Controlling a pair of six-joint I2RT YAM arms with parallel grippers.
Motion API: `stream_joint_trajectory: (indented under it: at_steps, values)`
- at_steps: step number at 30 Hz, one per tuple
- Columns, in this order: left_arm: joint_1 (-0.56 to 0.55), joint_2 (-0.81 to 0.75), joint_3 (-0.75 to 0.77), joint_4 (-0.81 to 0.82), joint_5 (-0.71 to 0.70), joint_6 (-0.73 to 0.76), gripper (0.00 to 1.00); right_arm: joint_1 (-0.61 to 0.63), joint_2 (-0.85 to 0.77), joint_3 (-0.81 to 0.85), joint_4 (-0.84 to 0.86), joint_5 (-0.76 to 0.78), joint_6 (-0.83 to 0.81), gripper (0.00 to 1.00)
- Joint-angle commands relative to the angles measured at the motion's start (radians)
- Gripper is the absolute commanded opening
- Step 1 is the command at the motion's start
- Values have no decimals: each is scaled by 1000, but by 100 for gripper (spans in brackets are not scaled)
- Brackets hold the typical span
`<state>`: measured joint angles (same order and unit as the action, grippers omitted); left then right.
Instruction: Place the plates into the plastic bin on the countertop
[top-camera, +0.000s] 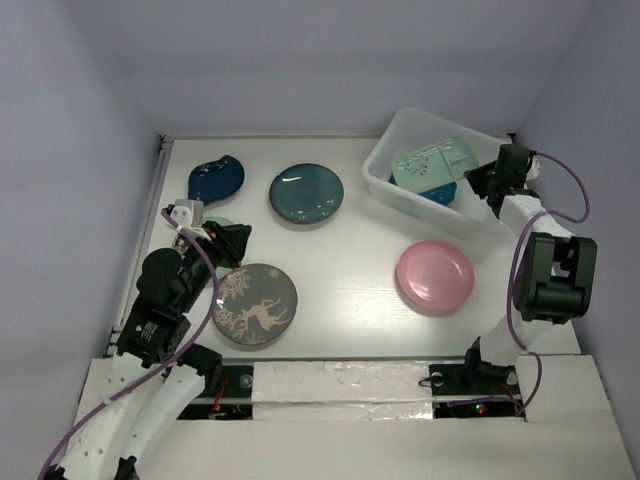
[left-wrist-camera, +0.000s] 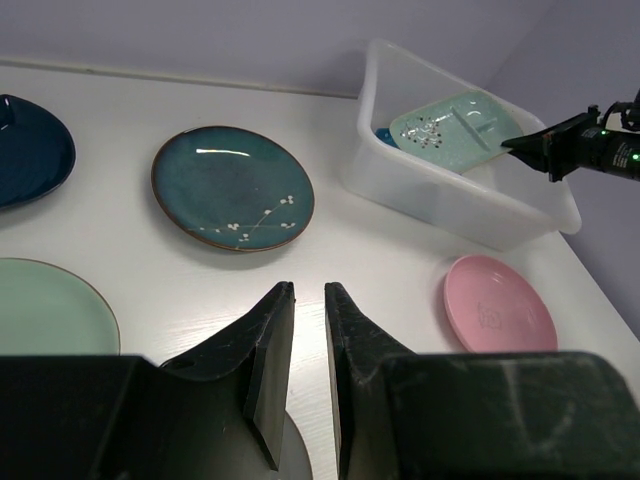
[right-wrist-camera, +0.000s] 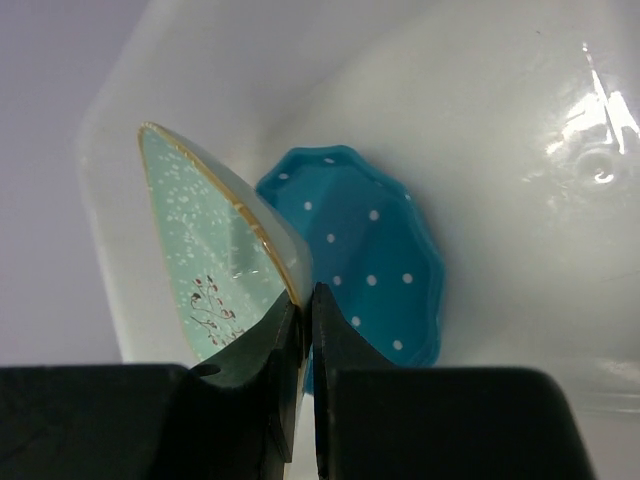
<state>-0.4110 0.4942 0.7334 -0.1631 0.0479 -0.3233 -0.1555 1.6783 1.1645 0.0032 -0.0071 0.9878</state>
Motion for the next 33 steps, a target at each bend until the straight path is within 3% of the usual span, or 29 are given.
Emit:
stream_joint_trajectory:
  at_steps: [1, 10, 16, 17, 18, 26, 29, 33]
  values:
    - [-3, 3, 17, 30, 0, 1, 17, 5, 21, 80, 106, -13, 29, 0]
    - [-3, 0, 17, 30, 1, 1, 17, 5, 115, 123, 43, 1, -17, 0]
    - [-3, -5, 17, 30, 1, 1, 17, 5, 147, 144, -2, 4, -52, 21]
    - [-3, -8, 18, 30, 1, 1, 17, 5, 147, 141, -28, 4, -60, 33]
    - [-3, -8, 17, 30, 1, 0, 17, 5, 147, 136, -29, 4, -63, 37]
    - [-3, -14, 15, 27, 1, 1, 17, 5, 103, 71, -14, 36, -83, 60]
    - [-3, -16, 17, 28, 1, 0, 17, 5, 40, 60, -15, 59, -107, 73]
    - [-3, -17, 17, 28, 1, 1, 17, 5, -46, 69, -51, 94, -153, 81]
